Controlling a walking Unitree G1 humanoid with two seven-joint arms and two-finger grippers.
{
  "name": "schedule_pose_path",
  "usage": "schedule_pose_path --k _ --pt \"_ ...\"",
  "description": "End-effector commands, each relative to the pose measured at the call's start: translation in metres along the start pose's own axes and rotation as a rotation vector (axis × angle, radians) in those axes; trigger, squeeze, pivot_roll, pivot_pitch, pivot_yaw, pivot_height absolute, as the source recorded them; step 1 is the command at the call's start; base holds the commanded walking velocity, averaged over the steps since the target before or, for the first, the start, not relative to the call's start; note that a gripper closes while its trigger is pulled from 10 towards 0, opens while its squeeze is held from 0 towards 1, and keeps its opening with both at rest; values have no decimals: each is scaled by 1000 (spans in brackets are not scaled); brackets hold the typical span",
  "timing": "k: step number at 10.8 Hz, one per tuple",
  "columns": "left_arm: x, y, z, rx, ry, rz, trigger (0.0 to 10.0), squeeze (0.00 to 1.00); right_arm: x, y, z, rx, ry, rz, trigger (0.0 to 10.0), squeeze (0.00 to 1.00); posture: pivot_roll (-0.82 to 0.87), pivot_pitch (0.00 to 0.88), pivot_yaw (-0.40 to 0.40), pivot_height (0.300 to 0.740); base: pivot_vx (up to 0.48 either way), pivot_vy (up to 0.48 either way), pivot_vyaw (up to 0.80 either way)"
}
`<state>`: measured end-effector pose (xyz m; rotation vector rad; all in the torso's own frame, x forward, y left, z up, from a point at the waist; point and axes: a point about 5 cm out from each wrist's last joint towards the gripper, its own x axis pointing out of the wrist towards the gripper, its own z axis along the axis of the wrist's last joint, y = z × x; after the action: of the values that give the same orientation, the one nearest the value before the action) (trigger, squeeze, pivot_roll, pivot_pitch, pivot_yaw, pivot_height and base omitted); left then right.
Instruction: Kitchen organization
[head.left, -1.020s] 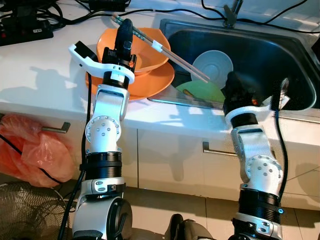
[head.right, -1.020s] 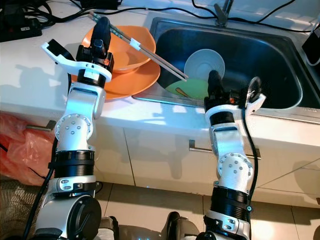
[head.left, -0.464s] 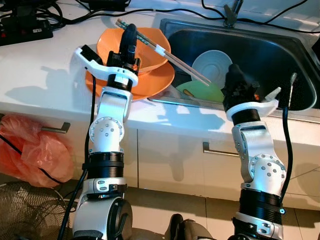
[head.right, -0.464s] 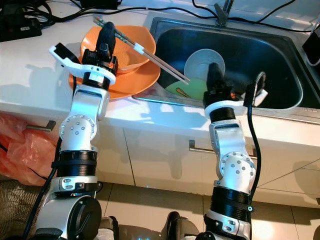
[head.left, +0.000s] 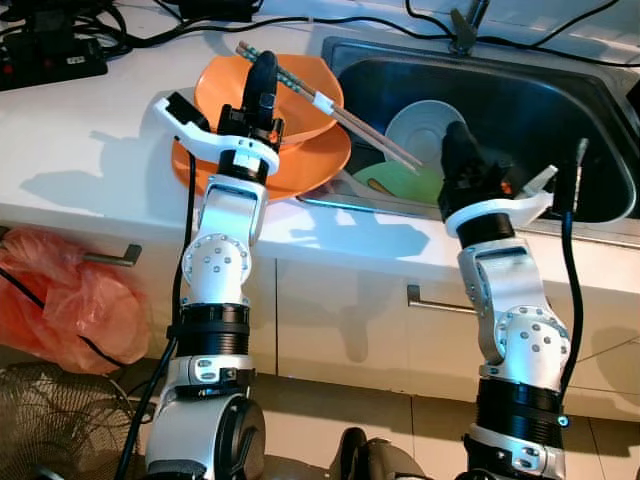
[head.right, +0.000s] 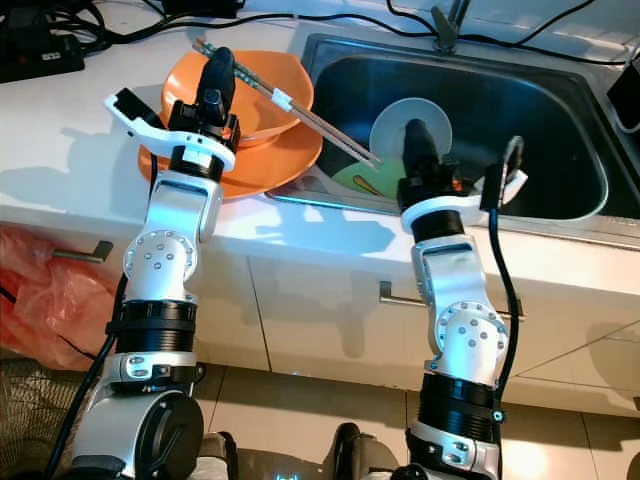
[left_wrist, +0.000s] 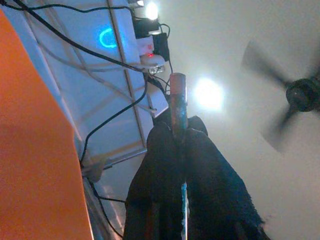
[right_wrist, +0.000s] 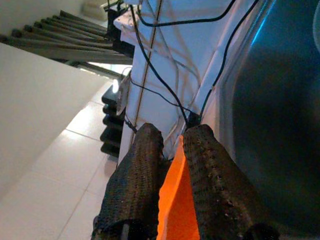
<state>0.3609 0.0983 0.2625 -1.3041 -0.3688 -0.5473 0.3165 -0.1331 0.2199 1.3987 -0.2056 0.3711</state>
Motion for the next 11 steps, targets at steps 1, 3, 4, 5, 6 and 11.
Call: schedule_pose_path --k 1,3,4,5,6,11 --pt "14 -28 -47 -155 55 -80 10000 0 -3 2 -10 44 9 4 10000 0 60 165 -58 740 0 0 0" --pt "16 -30 -47 -154 56 -89 10000 0 -2 4 -15 27 34 13 10000 0 62 161 -58 740 0 0 0" --pt "17 -31 -47 -153 56 -91 10000 0 -2 4 -16 25 39 17 10000 0 62 160 -58 740 0 0 0" --pt "17 -31 -47 -152 59 -96 10000 0 -2 6 -16 8 42 33 10000 1000 59 157 -58 740 0 0 0" --pt "18 -32 -48 -151 61 -100 10000 0 -2 7 -17 -2 48 28 10000 965 60 155 -59 740 0 0 0" --pt "23 -35 -41 -144 29 -113 10000 0 -3 13 -23 17 84 73 10000 0 60 158 -63 740 0 0 0"
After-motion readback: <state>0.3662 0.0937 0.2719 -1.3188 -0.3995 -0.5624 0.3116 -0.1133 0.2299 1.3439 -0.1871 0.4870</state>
